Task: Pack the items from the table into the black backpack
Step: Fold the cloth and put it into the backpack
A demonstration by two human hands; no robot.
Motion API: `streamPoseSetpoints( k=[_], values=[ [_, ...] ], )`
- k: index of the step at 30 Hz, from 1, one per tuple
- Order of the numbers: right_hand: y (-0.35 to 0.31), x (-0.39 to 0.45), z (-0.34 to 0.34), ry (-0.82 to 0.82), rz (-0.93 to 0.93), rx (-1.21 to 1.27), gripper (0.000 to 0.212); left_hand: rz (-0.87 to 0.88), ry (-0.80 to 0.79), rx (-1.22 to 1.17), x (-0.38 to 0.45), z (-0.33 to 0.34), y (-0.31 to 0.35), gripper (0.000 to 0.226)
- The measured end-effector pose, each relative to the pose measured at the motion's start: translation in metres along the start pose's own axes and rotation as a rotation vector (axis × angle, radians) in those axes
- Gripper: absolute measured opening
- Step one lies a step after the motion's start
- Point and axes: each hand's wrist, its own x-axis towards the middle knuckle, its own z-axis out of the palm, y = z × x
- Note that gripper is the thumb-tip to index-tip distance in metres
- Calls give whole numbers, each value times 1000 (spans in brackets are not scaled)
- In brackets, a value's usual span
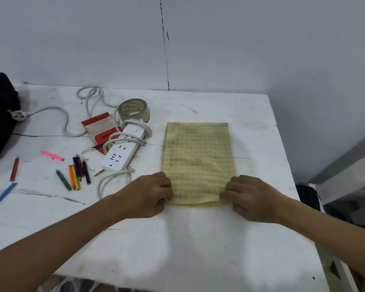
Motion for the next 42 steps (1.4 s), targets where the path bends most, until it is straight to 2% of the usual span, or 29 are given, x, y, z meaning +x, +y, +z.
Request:
streamPoseSetpoints(
  k=[2,5,7,10,13,15,19,23,25,28,30,31,33,35,38,42],
  values=[
    [-5,3,-11,-17,123,149,29,-28,-5,-40,-1,-3,1,18],
    [-4,9,-28,-58,412,579,25,-191,49,-221,2,-21,1,23],
    [5,16,-38,25,546,833,20,-339,141,-333,9,-35,-6,26],
    [29,32,-50,162,725,1067,33,-485,289,-415,32,-53,-22,22],
    [57,47,-58,233,905,1320,22,-583,359,-475,63,-65,-45,26],
    [75,57,-60,278,946,1376,19,-632,385,-532,85,-68,-62,32],
    [109,78,-47,382,1126,1256,27,-694,367,-506,121,-60,-98,29],
    [138,92,-24,392,1250,1146,26,-764,333,-431,141,-44,-131,24],
    [147,96,-11,368,1246,938,25,-794,298,-331,147,-36,-139,20],
    [142,103,4,216,1080,412,36,-687,331,-55,151,-24,-125,31],
    [125,108,14,147,924,266,49,-484,383,70,147,-5,-106,39],
    [116,109,23,93,835,197,56,-408,332,136,142,8,-98,48],
    [100,109,37,-74,726,74,78,-397,148,225,129,34,-92,68],
    [91,106,47,-190,704,38,90,-464,36,228,118,47,-95,82],
    [91,106,47,-264,759,36,90,-465,-23,244,119,41,-100,85],
    [74,105,30,-316,865,-102,95,-454,7,431,127,18,-100,80]
  ],
)
